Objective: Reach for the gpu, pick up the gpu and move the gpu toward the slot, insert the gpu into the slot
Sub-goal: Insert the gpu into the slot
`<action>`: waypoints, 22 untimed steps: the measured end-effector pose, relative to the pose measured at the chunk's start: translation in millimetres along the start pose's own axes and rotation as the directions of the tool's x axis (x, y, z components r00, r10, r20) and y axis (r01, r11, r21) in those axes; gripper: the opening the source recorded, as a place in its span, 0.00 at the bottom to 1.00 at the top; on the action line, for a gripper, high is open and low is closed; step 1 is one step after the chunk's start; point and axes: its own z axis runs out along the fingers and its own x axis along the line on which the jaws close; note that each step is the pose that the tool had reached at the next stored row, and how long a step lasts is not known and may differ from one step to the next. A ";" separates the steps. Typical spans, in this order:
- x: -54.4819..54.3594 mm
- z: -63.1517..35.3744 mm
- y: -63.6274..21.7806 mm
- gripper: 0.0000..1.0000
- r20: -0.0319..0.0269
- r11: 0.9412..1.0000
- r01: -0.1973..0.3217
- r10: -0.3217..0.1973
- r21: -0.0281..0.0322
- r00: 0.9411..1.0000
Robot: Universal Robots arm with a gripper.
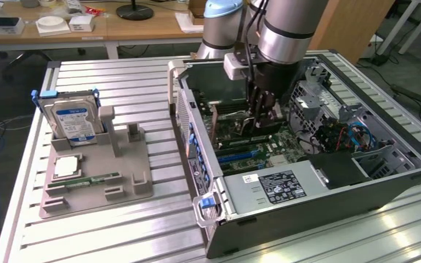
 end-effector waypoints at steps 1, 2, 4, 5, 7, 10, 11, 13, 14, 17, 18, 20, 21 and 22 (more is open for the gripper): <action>0.1 1.5 0.1 0.26 0.000 1.000 0.000 0.000 0.000 1.000; 0.2 3.2 0.1 0.26 0.000 1.000 0.000 0.000 0.000 1.000; 1.4 5.8 0.1 0.26 0.000 1.000 0.000 0.000 0.000 1.000; 1.9 7.5 0.2 0.26 0.000 1.000 0.000 0.000 0.000 1.000; 2.7 10.9 0.2 0.26 0.000 1.000 0.000 0.000 0.000 1.000; 3.9 15.1 1.0 0.26 0.000 1.000 -0.001 0.001 0.000 1.000; 4.1 16.1 2.0 0.26 0.000 1.000 0.000 0.000 0.000 1.000; 4.4 18.9 4.1 0.26 0.000 1.000 0.000 0.000 0.000 1.000; 4.6 20.4 4.2 0.26 0.000 1.000 0.000 0.000 0.000 1.000; 6.7 25.0 4.3 0.26 0.000 1.000 0.000 0.000 0.000 1.000; 7.6 26.3 4.3 0.26 0.000 1.000 0.000 0.000 0.000 1.000; 9.0 28.3 4.5 0.26 0.000 1.000 0.000 0.000 0.000 1.000; 9.1 29.2 5.1 0.26 0.000 1.000 -0.001 0.001 0.000 1.000; 9.2 30.1 5.8 0.26 0.000 1.000 0.000 0.000 0.000 1.000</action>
